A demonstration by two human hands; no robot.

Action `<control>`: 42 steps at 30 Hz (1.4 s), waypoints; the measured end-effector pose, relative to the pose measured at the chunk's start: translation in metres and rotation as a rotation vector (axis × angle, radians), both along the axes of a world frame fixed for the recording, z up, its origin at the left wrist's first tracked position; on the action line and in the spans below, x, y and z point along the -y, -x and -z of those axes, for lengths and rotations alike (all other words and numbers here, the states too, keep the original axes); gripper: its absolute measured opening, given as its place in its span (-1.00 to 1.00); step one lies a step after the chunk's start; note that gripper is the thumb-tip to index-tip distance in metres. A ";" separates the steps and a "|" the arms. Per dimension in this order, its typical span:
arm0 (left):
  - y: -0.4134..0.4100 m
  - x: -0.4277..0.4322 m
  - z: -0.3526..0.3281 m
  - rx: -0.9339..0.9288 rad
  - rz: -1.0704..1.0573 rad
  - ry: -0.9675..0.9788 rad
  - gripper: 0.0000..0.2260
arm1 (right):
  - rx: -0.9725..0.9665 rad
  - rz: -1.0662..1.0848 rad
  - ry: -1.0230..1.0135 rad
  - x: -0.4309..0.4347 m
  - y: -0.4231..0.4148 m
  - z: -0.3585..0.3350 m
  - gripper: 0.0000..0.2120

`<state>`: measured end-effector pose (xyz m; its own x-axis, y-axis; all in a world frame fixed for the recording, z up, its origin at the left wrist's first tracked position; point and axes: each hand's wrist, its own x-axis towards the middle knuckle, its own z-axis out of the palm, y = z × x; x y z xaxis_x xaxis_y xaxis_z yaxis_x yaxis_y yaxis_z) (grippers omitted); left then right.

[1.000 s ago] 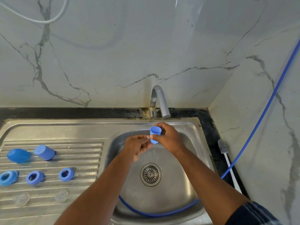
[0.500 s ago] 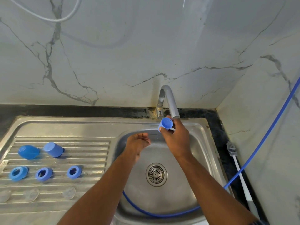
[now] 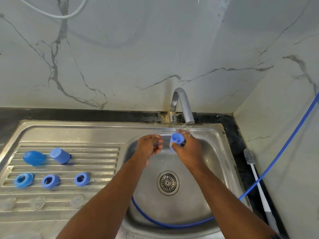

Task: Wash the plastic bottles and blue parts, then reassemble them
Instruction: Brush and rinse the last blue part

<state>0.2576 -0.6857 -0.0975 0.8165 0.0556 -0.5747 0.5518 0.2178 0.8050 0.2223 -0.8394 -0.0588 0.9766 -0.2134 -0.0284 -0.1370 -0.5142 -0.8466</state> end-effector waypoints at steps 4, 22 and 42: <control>-0.006 0.000 -0.005 0.039 -0.001 -0.032 -0.84 | 0.101 0.067 0.008 0.002 -0.001 -0.007 -0.68; -0.016 0.007 0.004 0.118 0.118 -0.358 -0.74 | -0.040 0.007 0.064 0.005 0.006 0.003 -0.66; -0.058 0.011 -0.009 0.158 0.097 -0.223 -0.80 | 0.050 -0.066 -0.010 0.007 0.002 -0.011 -0.63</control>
<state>0.3158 -0.6964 -0.0882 0.9025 0.0836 -0.4224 0.4255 -0.0223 0.9047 0.2199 -0.8465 -0.0478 0.9887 -0.1488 0.0191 -0.0605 -0.5122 -0.8567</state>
